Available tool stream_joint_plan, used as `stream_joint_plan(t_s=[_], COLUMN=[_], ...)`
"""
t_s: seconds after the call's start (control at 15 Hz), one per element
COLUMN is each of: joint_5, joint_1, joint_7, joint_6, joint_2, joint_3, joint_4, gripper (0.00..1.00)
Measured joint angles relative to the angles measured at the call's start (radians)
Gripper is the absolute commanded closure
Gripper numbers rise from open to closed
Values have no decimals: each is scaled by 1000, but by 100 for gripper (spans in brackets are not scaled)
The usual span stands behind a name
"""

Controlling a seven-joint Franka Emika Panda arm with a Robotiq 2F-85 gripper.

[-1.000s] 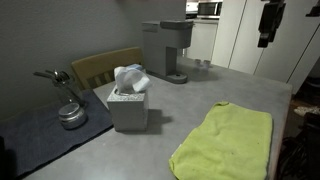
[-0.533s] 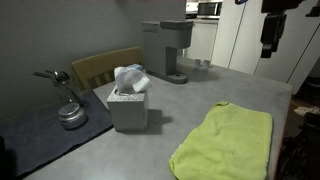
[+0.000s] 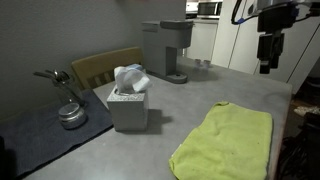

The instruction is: Fold the yellow towel from right to left

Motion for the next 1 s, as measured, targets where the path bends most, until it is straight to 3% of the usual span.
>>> stream_joint_plan(t_s=[0.67, 1.0], joint_5=[-16, -19], joint_1=[-17, -21], joint_7=[-71, -83], joint_6=[70, 74], joint_2=[163, 175], joint_3=[0, 0], joint_4=[-5, -3], gripper=[0, 0])
